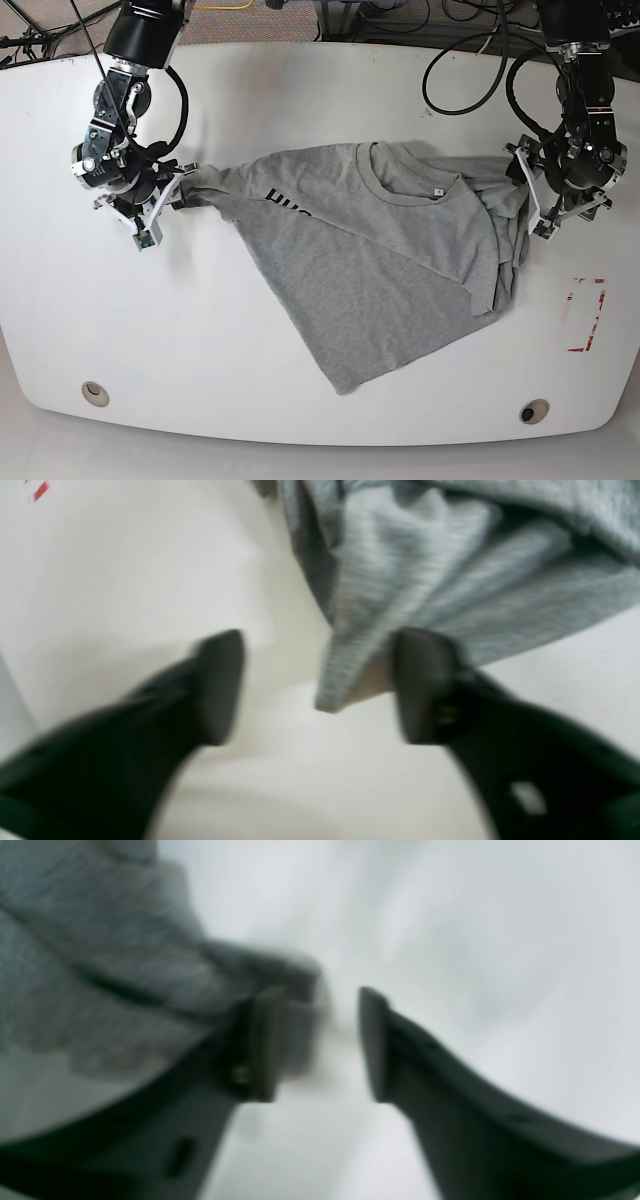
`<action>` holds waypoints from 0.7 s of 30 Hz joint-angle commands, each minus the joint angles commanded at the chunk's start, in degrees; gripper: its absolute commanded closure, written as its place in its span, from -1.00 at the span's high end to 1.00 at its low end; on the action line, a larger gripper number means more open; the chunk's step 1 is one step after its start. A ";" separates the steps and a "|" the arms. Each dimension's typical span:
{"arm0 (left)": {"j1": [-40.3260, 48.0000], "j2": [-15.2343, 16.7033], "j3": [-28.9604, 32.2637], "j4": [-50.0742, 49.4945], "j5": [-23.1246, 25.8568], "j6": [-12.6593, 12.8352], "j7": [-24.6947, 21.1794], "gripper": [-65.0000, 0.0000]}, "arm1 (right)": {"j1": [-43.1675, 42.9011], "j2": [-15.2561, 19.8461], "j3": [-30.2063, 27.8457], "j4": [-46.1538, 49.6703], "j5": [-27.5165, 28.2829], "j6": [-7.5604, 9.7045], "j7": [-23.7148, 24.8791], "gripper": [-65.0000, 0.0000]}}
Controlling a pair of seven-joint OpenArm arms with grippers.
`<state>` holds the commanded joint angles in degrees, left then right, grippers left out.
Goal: Fold the T-shirt properly
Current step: 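Open both grippers and release the T-shirt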
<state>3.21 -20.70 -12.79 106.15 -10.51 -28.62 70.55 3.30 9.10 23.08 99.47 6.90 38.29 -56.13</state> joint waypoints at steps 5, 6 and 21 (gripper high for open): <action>-3.25 0.00 -0.53 2.20 -0.09 0.00 0.00 0.59 | -0.44 -0.35 -0.44 8.79 0.18 0.18 -0.26 0.84; -3.87 0.09 -1.05 3.08 -0.09 0.00 0.09 0.59 | -0.53 -0.97 -0.53 10.02 0.35 0.62 -0.26 0.83; -19.78 5.19 -10.20 7.82 -0.18 0.00 6.51 0.59 | -9.67 -5.45 -12.75 13.98 6.42 1.71 1.67 0.44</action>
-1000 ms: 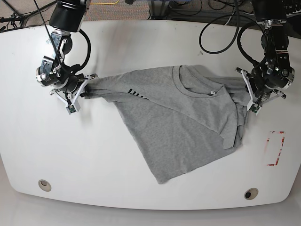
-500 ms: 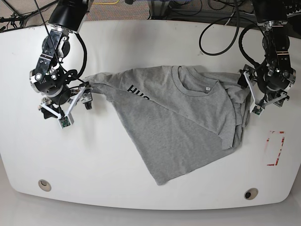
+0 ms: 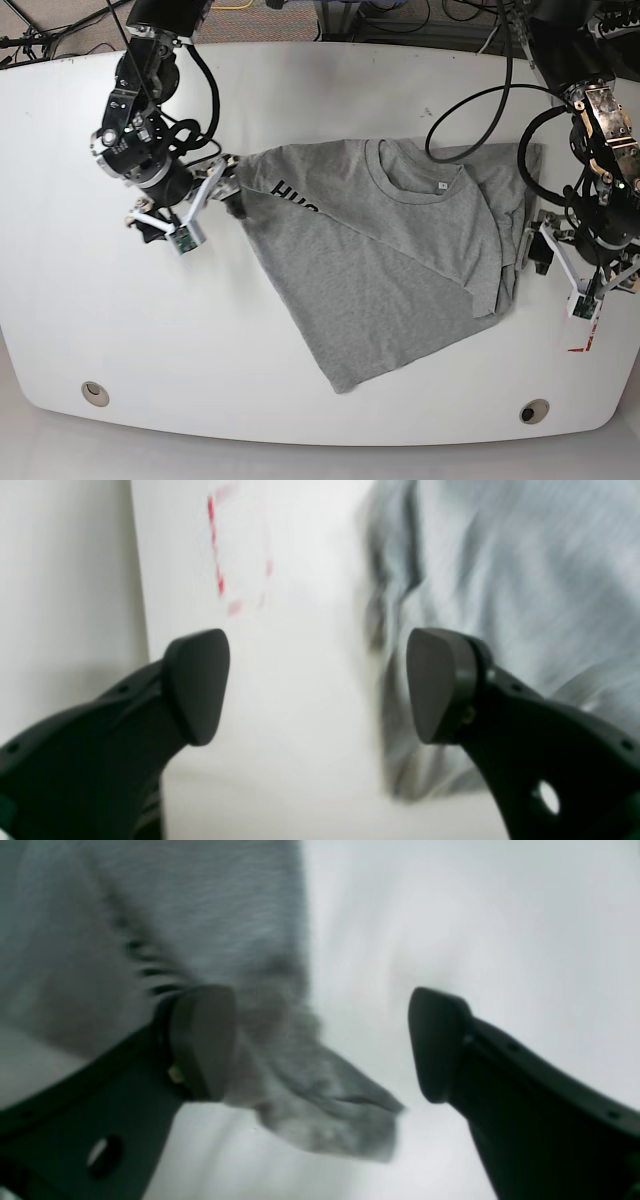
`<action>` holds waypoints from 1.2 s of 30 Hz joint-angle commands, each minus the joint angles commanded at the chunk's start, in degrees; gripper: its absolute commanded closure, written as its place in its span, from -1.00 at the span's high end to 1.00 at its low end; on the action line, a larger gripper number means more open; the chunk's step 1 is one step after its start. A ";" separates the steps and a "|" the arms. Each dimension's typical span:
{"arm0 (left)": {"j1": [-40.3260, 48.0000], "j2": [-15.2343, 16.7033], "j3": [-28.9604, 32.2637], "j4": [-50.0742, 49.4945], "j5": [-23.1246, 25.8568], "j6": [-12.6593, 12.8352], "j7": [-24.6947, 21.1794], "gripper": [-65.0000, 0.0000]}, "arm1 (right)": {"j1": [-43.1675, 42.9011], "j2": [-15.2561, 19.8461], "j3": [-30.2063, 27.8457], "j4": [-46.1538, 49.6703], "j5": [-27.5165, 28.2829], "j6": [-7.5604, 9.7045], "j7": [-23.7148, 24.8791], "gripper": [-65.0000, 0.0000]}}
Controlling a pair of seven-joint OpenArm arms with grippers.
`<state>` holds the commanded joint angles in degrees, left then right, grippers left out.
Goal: Fold the T-shirt properly
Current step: 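Open both grippers and release the T-shirt, then move the right gripper to the T-shirt collar and grasp it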
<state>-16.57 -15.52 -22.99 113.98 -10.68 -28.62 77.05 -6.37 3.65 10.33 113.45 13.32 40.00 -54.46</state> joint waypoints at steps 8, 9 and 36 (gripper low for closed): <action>-2.99 -1.58 -4.31 -0.44 0.18 0.00 -0.35 0.59 | -5.45 1.41 -10.02 0.44 -0.09 0.00 5.63 0.37; -3.25 -1.93 -4.92 -0.44 0.09 0.00 -0.62 0.59 | -5.63 1.49 -10.90 0.44 0.00 0.00 5.80 0.37; 10.11 -16.53 -7.03 -2.55 0.26 0.09 -22.42 0.59 | -6.24 -2.99 -25.76 -3.52 -16.09 0.00 11.69 0.37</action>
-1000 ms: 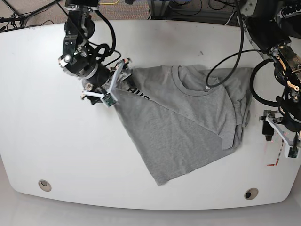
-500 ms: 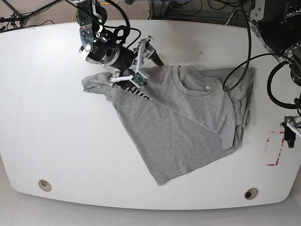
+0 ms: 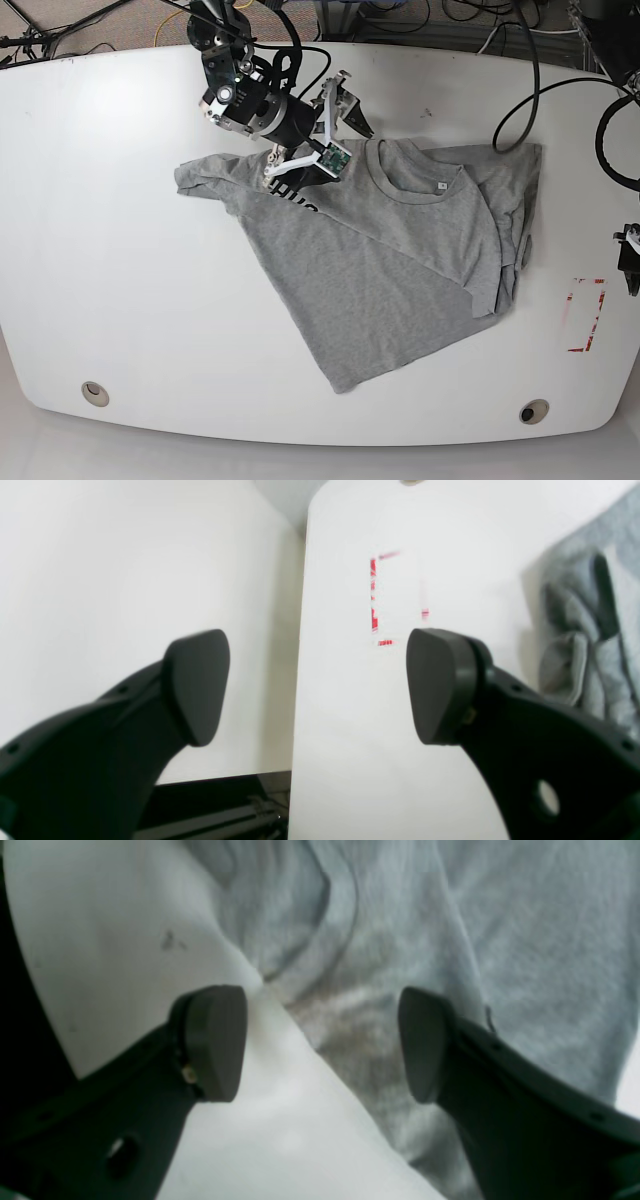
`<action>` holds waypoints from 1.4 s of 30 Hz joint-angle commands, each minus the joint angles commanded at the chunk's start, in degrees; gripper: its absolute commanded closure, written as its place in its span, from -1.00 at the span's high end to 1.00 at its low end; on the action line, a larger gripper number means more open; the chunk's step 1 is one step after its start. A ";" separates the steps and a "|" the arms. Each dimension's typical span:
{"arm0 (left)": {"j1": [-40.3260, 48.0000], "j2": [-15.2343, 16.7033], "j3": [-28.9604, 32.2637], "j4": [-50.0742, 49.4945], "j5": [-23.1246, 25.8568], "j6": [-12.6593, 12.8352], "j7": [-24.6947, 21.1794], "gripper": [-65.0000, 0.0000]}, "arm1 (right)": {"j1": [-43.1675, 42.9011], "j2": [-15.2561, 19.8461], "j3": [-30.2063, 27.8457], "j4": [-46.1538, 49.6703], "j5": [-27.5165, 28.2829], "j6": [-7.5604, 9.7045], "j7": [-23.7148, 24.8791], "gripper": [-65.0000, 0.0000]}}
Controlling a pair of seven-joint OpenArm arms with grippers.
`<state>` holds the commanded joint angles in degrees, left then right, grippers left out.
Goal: Fold the T-shirt properly
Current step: 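Move the right gripper to the T-shirt collar and grasp it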
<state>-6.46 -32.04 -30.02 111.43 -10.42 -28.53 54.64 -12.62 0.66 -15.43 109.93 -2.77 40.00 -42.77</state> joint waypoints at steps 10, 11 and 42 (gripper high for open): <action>-0.97 3.08 1.58 -7.91 -0.26 0.00 -1.05 0.59 | 0.70 -0.62 -0.62 -6.68 -0.88 0.00 4.31 0.37; -1.32 3.34 1.58 -8.26 -0.26 0.00 -1.05 0.59 | 0.70 -0.62 -0.62 -7.30 -0.88 0.00 4.57 0.37; -0.70 5.80 1.85 -10.11 -0.18 0.00 -1.05 0.59 | 3.78 -2.73 -0.62 -20.40 -0.53 -0.75 14.68 -0.11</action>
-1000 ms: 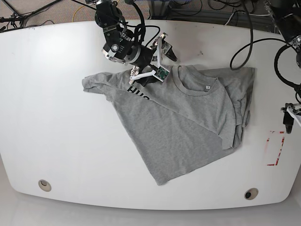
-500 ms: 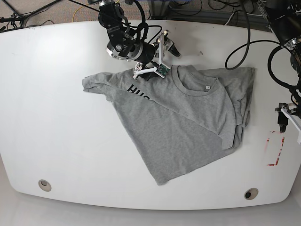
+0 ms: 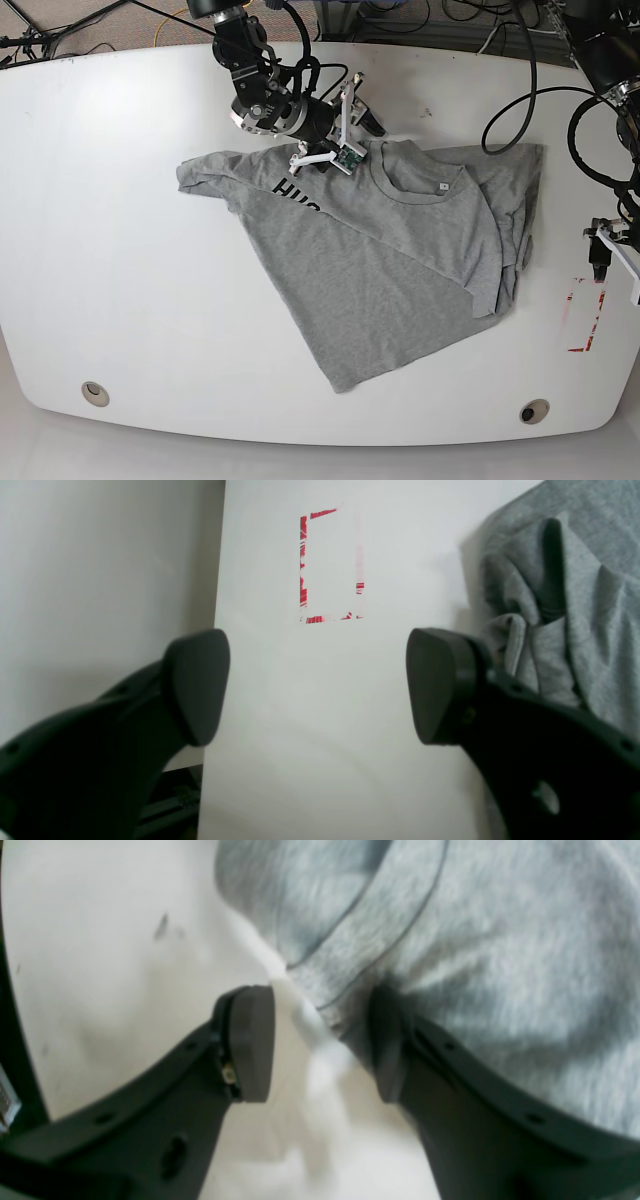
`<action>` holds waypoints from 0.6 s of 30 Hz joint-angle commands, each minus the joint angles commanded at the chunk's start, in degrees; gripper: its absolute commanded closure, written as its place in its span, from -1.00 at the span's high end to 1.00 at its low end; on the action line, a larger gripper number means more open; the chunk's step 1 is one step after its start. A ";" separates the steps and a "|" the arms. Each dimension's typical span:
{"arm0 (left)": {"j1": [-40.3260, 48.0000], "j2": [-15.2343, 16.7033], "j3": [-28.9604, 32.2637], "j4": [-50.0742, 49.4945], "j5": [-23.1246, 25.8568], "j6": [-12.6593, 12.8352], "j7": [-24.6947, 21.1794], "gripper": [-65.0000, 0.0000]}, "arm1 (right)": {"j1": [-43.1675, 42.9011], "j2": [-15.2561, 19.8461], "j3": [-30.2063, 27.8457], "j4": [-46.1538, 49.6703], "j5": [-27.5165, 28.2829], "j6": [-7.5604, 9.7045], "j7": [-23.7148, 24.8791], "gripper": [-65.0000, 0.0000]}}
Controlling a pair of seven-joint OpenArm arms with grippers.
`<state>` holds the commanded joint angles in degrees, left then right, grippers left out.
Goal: Fold the T-shirt properly
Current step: 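Move the right gripper to the T-shirt collar and grasp it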
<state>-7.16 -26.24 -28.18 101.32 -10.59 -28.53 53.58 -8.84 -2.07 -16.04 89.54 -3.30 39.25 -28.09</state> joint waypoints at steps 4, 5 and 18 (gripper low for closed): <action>0.00 0.00 0.09 0.00 0.00 0.00 0.00 0.59 | 0.35 -0.26 0.00 -0.09 0.09 -1.85 0.18 -0.10; 0.00 0.00 0.09 0.00 0.00 0.00 0.00 0.59 | 0.35 -0.62 0.00 -0.09 0.09 -2.20 0.18 -0.10; 0.00 0.00 0.09 0.00 0.00 0.00 0.00 0.59 | 2.02 -1.67 0.00 -2.20 -0.44 -7.65 1.14 -0.26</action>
<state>-7.16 -26.24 -28.09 101.32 -10.59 -28.53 53.58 -6.81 -3.74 -16.04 87.34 -3.74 31.60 -26.95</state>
